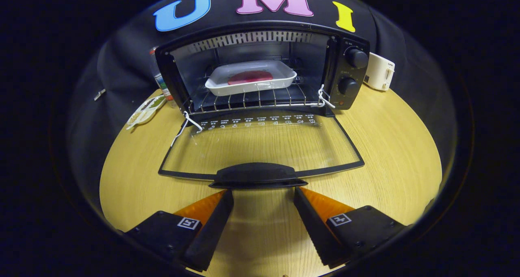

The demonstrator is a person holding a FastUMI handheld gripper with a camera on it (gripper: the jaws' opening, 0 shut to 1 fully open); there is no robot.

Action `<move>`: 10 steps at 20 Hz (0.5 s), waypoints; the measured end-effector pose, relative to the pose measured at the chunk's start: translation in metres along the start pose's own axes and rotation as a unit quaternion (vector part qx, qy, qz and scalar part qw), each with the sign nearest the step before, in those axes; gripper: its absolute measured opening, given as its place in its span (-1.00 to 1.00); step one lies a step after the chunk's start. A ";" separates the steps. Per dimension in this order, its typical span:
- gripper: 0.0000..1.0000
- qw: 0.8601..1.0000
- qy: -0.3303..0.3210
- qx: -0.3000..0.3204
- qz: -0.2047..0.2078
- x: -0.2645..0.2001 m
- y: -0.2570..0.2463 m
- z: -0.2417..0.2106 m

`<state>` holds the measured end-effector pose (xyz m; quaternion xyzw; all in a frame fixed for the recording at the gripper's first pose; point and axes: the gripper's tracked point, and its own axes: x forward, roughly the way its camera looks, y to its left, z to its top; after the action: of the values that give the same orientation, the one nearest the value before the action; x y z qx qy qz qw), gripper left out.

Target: Open the toaster oven, put the food inside, and close the toaster oven door.

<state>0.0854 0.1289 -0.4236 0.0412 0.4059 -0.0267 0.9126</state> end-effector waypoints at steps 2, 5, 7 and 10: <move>0.97 1.000 -0.008 0.004 0.010 -0.005 0.006 0.003; 0.97 0.999 -0.031 0.015 0.020 -0.017 0.006 0.013; 0.97 0.998 -0.042 0.033 0.026 -0.026 0.008 0.023; 0.97 0.998 -0.051 0.029 0.030 -0.034 0.009 0.035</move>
<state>0.0899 0.1350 -0.3745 0.0787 0.3564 -0.0135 0.9309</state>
